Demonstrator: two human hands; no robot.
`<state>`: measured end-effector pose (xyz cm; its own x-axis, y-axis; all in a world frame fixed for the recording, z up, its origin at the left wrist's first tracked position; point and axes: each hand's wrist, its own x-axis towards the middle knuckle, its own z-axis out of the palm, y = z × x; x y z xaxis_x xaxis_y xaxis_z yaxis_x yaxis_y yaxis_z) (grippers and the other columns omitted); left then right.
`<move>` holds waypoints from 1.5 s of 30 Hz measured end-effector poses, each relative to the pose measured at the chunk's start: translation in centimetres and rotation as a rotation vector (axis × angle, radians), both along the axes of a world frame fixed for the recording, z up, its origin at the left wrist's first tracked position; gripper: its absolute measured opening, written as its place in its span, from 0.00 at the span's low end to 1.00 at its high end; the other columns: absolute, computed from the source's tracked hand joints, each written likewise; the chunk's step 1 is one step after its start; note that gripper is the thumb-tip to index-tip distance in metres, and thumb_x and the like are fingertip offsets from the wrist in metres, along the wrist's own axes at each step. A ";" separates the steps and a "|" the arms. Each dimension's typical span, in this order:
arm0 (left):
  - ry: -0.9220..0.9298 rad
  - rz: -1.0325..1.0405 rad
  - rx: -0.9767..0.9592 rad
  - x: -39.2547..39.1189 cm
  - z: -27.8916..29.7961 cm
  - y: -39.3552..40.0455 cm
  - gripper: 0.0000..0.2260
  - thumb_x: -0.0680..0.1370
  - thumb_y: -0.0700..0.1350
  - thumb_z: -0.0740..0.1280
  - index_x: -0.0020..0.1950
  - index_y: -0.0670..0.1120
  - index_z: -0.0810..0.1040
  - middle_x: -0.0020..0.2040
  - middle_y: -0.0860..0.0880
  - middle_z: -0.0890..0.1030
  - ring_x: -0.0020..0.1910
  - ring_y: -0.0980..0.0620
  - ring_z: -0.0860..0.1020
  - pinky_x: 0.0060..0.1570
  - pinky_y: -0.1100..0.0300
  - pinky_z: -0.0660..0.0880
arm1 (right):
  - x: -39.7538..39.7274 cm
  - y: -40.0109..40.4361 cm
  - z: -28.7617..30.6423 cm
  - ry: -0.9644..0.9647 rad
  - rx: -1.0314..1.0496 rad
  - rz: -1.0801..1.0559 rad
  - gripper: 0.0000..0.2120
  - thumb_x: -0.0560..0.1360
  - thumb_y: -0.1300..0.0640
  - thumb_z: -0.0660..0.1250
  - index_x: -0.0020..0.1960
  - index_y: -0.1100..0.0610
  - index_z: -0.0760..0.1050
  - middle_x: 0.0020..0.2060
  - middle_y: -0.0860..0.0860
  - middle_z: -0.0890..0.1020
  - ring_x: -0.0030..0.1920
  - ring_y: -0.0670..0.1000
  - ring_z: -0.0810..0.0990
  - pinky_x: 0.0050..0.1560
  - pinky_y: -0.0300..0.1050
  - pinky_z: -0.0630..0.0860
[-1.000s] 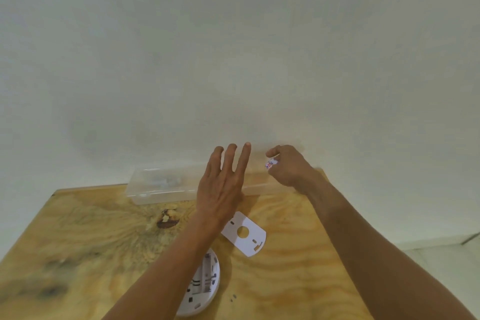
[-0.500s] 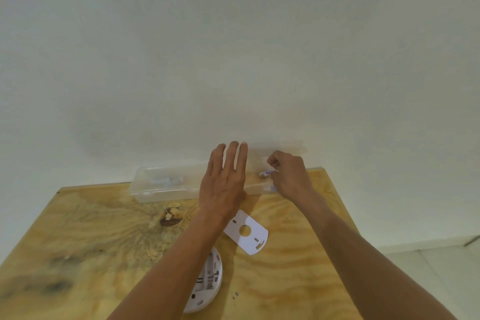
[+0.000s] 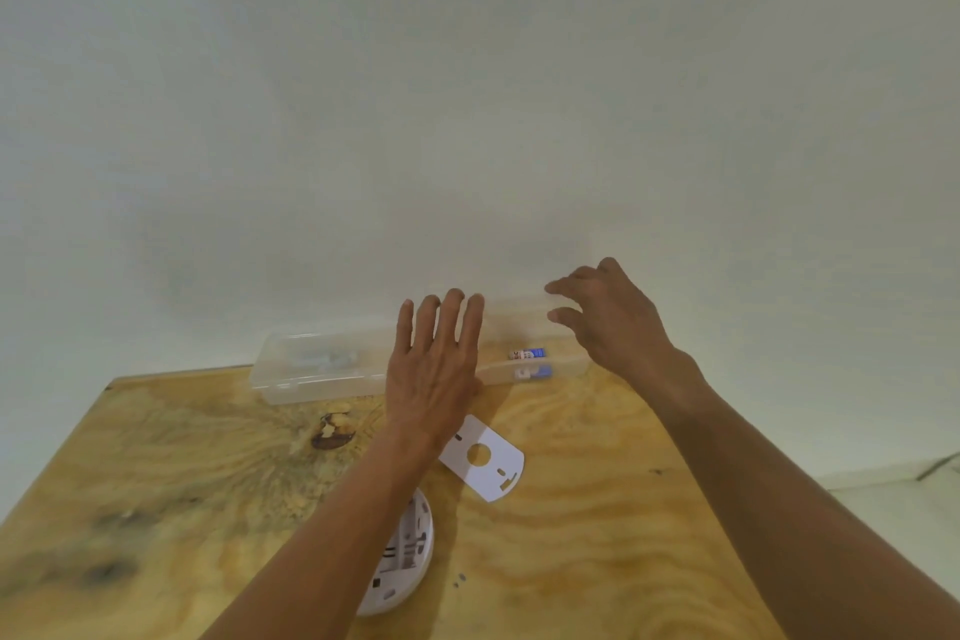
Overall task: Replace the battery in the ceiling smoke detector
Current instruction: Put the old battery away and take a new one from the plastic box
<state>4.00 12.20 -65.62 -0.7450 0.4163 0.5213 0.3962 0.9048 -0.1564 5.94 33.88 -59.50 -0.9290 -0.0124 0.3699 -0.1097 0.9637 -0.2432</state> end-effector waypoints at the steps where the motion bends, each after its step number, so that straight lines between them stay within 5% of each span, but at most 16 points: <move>1: 0.004 0.009 -0.001 0.1 -0.1 0.0 0.46 0.57 0.49 0.84 0.71 0.43 0.69 0.65 0.42 0.72 0.62 0.39 0.71 0.70 0.40 0.67 | 0.3 0.1 -0.2 -0.008 -0.002 0.016 0.16 0.80 0.51 0.66 0.67 0.50 0.77 0.60 0.47 0.80 0.61 0.51 0.69 0.48 0.45 0.73; 7: -0.005 -0.046 -0.022 0.0 -0.8 0.7 0.26 0.61 0.39 0.81 0.57 0.43 0.77 0.53 0.44 0.78 0.51 0.41 0.75 0.60 0.47 0.73 | 2.3 0.6 -2.9 -0.060 -0.013 0.074 0.15 0.78 0.52 0.68 0.64 0.54 0.80 0.58 0.47 0.81 0.59 0.50 0.71 0.50 0.48 0.76; 11: -0.056 -0.120 0.038 0.2 -1.2 0.9 0.20 0.62 0.40 0.83 0.50 0.42 0.82 0.47 0.45 0.80 0.46 0.43 0.78 0.48 0.51 0.77 | 2.9 0.7 -4.4 -0.012 -0.042 0.054 0.13 0.78 0.53 0.68 0.60 0.56 0.82 0.54 0.49 0.81 0.55 0.51 0.72 0.44 0.41 0.71; 18: -0.122 -0.218 0.275 0.6 -1.4 -0.2 0.12 0.68 0.35 0.81 0.50 0.40 0.85 0.47 0.46 0.83 0.52 0.48 0.74 0.24 0.53 0.77 | 3.1 1.0 -5.2 0.060 -0.038 0.021 0.09 0.77 0.55 0.70 0.55 0.56 0.85 0.46 0.49 0.81 0.49 0.52 0.74 0.40 0.41 0.66; 25: -0.203 -0.240 0.272 0.1 -1.1 -0.2 0.10 0.68 0.32 0.79 0.47 0.39 0.86 0.44 0.46 0.84 0.48 0.43 0.80 0.27 0.50 0.79 | 3.2 0.6 -5.4 0.064 -0.020 -0.006 0.07 0.77 0.57 0.70 0.53 0.57 0.85 0.46 0.49 0.82 0.48 0.53 0.76 0.40 0.40 0.65; 30: -0.233 -0.211 0.237 0.7 -0.3 -0.4 0.11 0.75 0.38 0.75 0.57 0.39 0.84 0.54 0.44 0.84 0.58 0.42 0.78 0.39 0.46 0.81 | 3.6 -0.3 -4.3 -0.033 -0.035 -0.036 0.12 0.80 0.56 0.66 0.61 0.56 0.81 0.55 0.50 0.80 0.58 0.53 0.74 0.46 0.42 0.70; 35: -0.208 -0.201 0.266 1.9 1.2 -3.4 0.17 0.73 0.40 0.77 0.60 0.39 0.83 0.55 0.42 0.85 0.56 0.39 0.80 0.50 0.45 0.79 | 4.6 -5.8 -2.9 -0.058 -0.393 -0.040 0.12 0.80 0.57 0.66 0.62 0.56 0.80 0.55 0.52 0.80 0.57 0.51 0.76 0.54 0.43 0.73; 42: -0.199 0.013 0.276 2.7 1.1 -13.6 0.24 0.71 0.42 0.77 0.66 0.40 0.80 0.62 0.42 0.82 0.63 0.40 0.78 0.59 0.45 0.76 | 3.7 -16.6 -2.5 -0.324 -0.703 -0.041 0.10 0.77 0.56 0.67 0.47 0.61 0.84 0.46 0.54 0.87 0.48 0.54 0.84 0.51 0.48 0.81; 45: -0.269 0.122 0.255 2.2 0.6 -17.1 0.30 0.73 0.45 0.76 0.73 0.42 0.73 0.70 0.43 0.76 0.69 0.41 0.72 0.64 0.44 0.73 | 1.9 -19.4 -2.6 -0.484 -1.090 -0.225 0.15 0.75 0.54 0.71 0.52 0.66 0.81 0.39 0.55 0.85 0.36 0.53 0.83 0.39 0.45 0.82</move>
